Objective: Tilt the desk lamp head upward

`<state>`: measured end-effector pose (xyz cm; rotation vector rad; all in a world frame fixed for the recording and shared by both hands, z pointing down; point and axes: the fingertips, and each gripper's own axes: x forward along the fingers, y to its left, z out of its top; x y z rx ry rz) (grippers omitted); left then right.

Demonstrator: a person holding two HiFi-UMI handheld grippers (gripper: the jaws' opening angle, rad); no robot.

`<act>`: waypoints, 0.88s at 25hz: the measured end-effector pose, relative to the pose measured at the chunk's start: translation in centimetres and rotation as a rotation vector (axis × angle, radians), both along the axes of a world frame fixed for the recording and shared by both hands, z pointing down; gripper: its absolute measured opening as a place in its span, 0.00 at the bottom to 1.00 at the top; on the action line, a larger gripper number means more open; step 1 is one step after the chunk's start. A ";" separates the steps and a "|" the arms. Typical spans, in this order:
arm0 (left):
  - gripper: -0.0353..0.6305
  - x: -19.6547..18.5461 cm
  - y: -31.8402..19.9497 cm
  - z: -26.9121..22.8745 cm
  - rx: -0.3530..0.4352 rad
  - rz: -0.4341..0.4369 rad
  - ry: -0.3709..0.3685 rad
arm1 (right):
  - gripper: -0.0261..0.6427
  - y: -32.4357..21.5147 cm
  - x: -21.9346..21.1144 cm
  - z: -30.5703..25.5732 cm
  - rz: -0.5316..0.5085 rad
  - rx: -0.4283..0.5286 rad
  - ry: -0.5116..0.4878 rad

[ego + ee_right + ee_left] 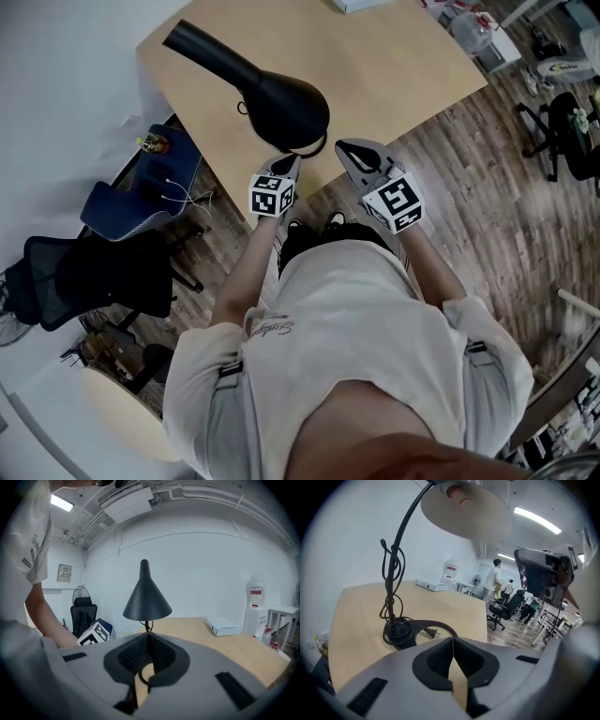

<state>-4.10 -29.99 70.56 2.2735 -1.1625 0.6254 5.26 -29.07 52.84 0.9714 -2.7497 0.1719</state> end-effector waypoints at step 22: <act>0.07 -2.1 -1.4 7.0 -0.117 0.018 -0.143 | 0.03 -1.6 -2.9 0.1 -0.066 -0.032 -0.061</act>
